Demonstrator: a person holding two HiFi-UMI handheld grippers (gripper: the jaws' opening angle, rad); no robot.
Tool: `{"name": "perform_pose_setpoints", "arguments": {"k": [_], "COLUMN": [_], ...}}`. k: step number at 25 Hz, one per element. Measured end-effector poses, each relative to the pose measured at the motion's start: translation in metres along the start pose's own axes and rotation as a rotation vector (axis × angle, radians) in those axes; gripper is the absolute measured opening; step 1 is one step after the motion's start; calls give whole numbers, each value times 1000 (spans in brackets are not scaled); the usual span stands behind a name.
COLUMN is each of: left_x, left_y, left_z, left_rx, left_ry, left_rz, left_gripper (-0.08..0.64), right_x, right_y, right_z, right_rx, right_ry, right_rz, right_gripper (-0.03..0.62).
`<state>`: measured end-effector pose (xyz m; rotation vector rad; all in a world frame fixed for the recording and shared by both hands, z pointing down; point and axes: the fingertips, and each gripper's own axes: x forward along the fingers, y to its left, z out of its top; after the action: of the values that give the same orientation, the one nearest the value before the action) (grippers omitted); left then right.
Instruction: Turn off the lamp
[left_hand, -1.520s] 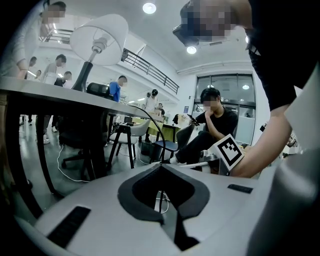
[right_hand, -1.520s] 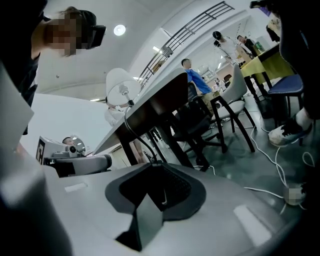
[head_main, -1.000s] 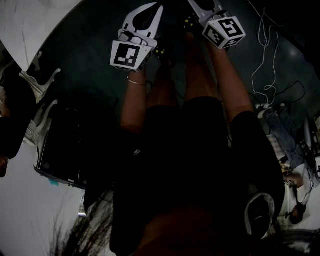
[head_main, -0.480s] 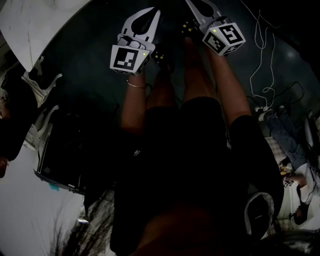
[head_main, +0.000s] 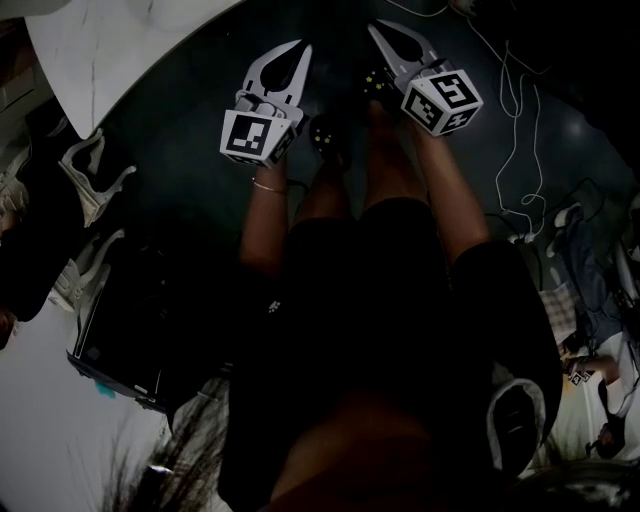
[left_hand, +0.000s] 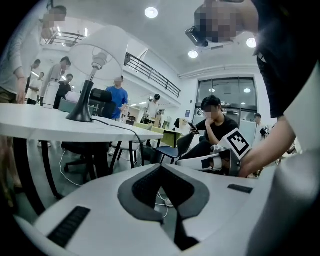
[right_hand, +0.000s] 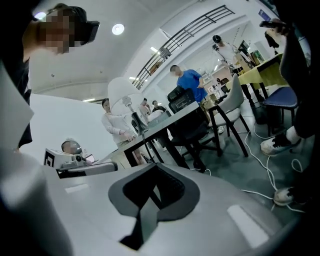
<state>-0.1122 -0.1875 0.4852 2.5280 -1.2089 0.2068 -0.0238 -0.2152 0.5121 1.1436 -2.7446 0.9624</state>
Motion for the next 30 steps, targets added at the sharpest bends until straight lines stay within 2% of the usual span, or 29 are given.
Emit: {"name": "perform_pose_setpoints", "arguments": {"k": [11, 15, 22, 26, 30], "left_x": [-24, -31, -38, -49, -59], "left_y": [-16, -23, -42, -47, -54], "left_z": [51, 66, 95, 110, 125], "left_rx": [8, 55, 87, 31, 94], "left_ry": [-8, -8, -38, -81, -91], "left_rz": [-11, 3, -48, -54, -32], "left_gripper": [6, 6, 8, 8, 6], "right_x": [-28, -36, -47, -58, -66], "right_y": [40, 58, 88, 106, 121], "right_z": [44, 53, 80, 92, 101], "right_rx": [2, 8, -18, -3, -28], "right_ry": [-44, -54, -83, -114, -120], "right_rz": [3, 12, 37, 54, 53], "right_gripper": [0, 0, 0, 0, 0]}}
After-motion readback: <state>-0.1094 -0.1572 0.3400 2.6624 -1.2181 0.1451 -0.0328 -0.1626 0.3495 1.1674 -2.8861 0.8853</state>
